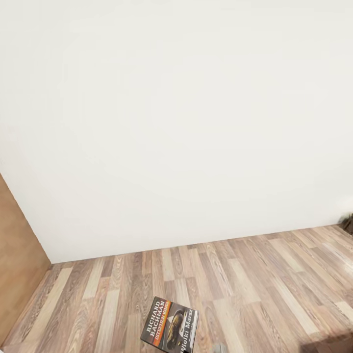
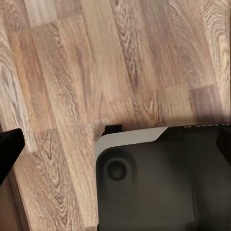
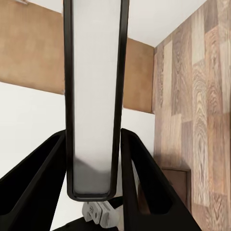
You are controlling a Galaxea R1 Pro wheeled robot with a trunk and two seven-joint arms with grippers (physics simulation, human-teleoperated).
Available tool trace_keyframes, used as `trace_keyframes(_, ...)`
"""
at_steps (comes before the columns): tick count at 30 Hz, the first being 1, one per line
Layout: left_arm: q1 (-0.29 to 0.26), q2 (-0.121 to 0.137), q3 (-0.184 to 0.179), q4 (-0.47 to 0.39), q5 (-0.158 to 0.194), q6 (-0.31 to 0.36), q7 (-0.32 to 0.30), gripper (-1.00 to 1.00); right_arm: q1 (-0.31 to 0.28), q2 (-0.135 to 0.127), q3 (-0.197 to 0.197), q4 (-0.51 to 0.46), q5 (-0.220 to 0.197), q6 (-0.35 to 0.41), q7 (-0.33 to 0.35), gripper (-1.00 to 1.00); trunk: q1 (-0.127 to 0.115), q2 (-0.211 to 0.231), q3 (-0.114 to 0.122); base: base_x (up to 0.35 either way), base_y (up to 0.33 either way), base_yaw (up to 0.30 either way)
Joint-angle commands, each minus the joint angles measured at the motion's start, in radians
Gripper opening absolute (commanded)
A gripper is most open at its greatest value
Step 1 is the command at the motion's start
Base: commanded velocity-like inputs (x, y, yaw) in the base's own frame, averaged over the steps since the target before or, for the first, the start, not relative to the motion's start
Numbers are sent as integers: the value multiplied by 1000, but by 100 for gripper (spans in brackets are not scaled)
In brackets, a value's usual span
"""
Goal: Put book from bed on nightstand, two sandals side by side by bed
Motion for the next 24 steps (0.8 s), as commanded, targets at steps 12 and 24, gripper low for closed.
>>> trace_keyframes(12, 0, 0, -9, -1, 5, -2, 6, 100, -1, 0, -10, 1, 7, -6, 2, -100, 1, -2, -3, 309, 0, -177)
trace_keyframes(24, 1, 0, -9, -1, 5, -2, 6, 100, -1, 1, -10, 1, 7, -6, 2, -100, 1, -2, -3, 311, 0, -22)
